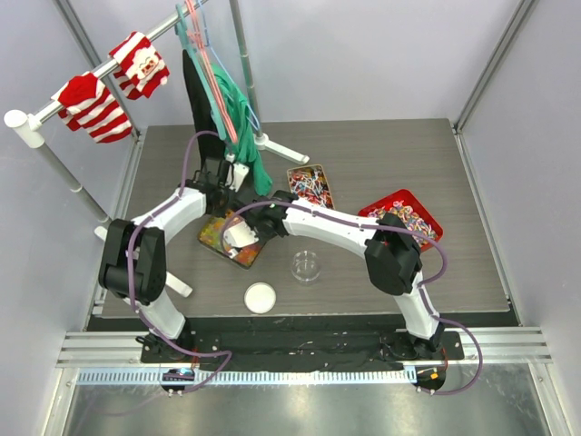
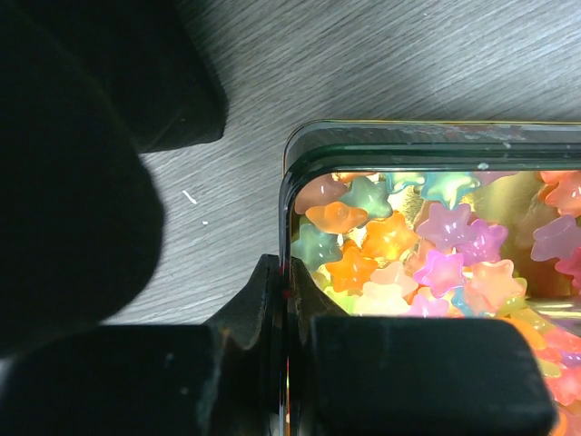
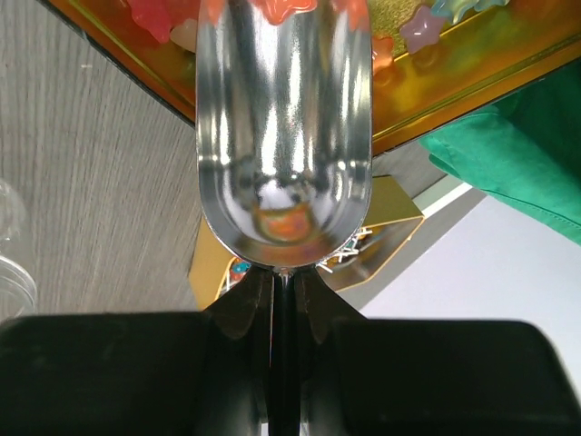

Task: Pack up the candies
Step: Adjust the storage box at the center of the board.

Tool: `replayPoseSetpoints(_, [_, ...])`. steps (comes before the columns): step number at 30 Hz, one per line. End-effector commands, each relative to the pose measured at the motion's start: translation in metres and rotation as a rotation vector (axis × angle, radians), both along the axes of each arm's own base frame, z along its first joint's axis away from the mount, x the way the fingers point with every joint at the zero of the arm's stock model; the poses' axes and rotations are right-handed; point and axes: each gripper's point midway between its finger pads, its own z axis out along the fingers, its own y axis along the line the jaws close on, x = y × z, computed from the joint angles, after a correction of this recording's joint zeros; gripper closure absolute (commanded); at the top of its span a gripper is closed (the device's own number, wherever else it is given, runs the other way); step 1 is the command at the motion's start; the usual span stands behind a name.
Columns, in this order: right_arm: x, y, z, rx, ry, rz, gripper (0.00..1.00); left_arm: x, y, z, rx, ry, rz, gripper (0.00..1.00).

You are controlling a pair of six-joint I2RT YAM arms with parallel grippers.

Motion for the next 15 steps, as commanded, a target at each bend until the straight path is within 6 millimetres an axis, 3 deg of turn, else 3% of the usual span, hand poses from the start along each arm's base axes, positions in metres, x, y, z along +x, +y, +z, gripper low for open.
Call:
replayPoseSetpoints(1, [-0.011, 0.013, -0.018, 0.06, 0.091, -0.013, 0.99, 0.031, -0.016, 0.06, -0.073, -0.215, -0.014, 1.0])
replayPoseSetpoints(15, [-0.01, 0.052, -0.033, 0.219, 0.138, -0.145, 0.99, 0.027, -0.014, 0.058, -0.065, -0.209, 0.02, 1.0])
